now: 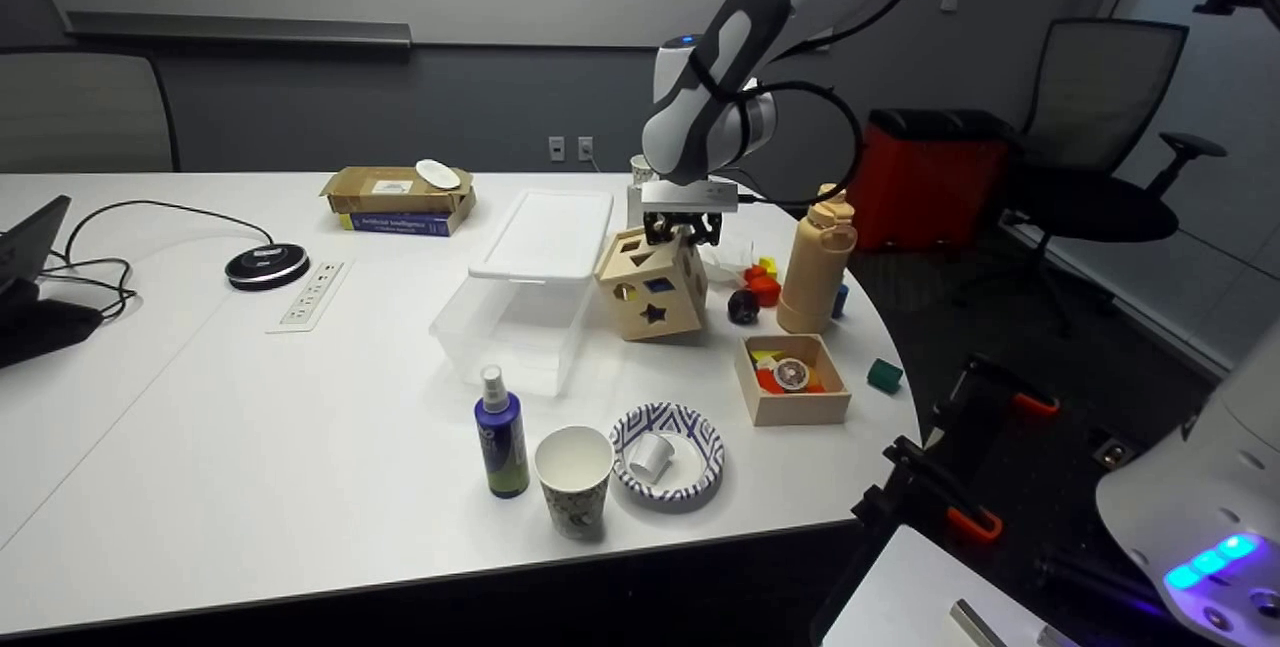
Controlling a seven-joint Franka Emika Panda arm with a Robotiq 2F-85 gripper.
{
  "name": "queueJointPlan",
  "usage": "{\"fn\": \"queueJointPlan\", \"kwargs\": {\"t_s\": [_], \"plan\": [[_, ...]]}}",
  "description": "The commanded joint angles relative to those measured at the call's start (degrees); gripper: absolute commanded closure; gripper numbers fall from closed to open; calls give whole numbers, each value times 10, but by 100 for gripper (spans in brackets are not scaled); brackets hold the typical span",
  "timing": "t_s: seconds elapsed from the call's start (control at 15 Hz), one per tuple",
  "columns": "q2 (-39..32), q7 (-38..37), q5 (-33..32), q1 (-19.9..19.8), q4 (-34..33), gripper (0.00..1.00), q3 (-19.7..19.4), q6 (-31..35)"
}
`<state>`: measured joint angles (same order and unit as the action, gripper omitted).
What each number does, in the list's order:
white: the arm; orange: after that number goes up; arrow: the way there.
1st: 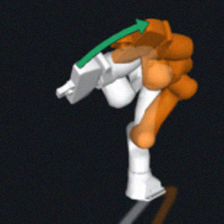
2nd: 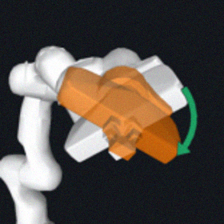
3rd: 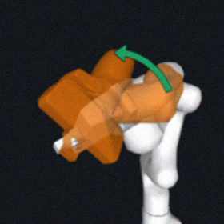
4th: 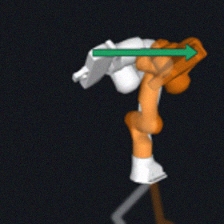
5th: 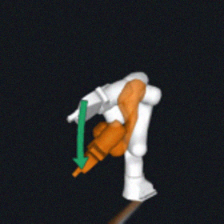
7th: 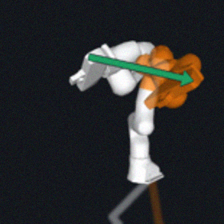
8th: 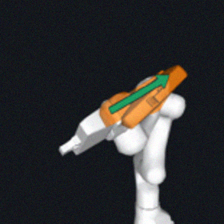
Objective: Close the box and move it to the left
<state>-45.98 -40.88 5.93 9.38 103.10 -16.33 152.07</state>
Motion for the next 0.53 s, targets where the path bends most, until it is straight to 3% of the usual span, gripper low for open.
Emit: {"fn": "queueJointPlan", "kwargs": {"t_s": [0.0, 0.47], "plan": [[57, 7, -21, 7, 66, 100, 4, -17], [77, 31, -23, 7, 129, 100, 37, 9]]}}
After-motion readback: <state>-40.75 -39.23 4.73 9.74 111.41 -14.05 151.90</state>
